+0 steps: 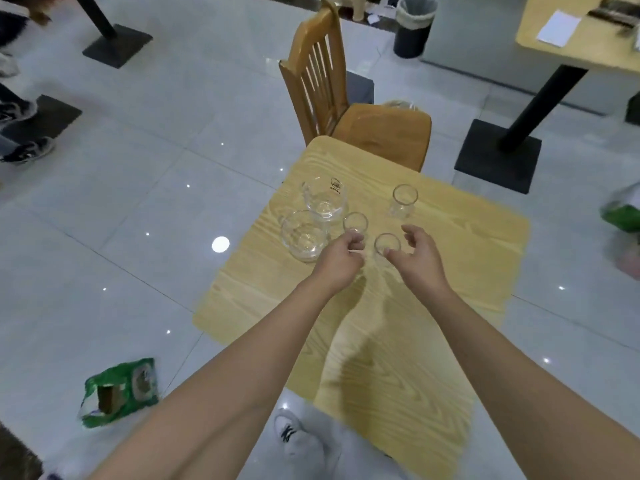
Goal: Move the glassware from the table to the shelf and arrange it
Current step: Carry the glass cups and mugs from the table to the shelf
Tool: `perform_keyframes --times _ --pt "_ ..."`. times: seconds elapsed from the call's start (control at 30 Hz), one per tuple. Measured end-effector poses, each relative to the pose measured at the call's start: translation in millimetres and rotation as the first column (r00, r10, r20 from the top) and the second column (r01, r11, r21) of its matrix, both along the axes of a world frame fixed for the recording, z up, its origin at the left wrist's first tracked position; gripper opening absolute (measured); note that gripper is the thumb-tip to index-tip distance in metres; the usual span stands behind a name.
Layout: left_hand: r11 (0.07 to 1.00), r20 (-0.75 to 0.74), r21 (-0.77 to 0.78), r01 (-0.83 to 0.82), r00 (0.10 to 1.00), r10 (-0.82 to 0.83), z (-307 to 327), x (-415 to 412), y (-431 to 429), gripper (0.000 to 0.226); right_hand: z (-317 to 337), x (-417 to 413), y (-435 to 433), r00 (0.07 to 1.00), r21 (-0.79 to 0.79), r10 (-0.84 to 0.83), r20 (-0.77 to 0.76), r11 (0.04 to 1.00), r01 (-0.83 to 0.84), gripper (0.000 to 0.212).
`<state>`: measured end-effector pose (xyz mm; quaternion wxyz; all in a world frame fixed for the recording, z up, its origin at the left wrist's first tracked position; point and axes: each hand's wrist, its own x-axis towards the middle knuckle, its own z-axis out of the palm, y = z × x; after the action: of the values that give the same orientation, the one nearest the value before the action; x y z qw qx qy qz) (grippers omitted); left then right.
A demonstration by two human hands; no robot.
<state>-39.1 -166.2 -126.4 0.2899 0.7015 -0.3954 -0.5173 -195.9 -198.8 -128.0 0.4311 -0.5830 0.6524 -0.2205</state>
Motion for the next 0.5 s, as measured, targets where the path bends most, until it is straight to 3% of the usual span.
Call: perform_keyframes --times 0.13,0.23,0.5 --pt "0.995 0.03 0.073 0.064 0.997 -0.066 -30 -21 -12 0.056 -33 -2 -8 0.999 0.055 0.0 -0.044 0.998 0.002 0.072" --pt "0.993 0.048 0.086 0.086 0.995 -0.091 -46 -29 -19 0.052 -51 2 -12 0.999 0.084 0.006 -0.051 0.996 -0.001 0.077" --pt "0.995 0.059 0.083 0.062 0.996 -0.067 -61 -34 -28 0.049 -73 4 -20 1.0 0.075 0.003 -0.029 0.997 -0.001 0.07"
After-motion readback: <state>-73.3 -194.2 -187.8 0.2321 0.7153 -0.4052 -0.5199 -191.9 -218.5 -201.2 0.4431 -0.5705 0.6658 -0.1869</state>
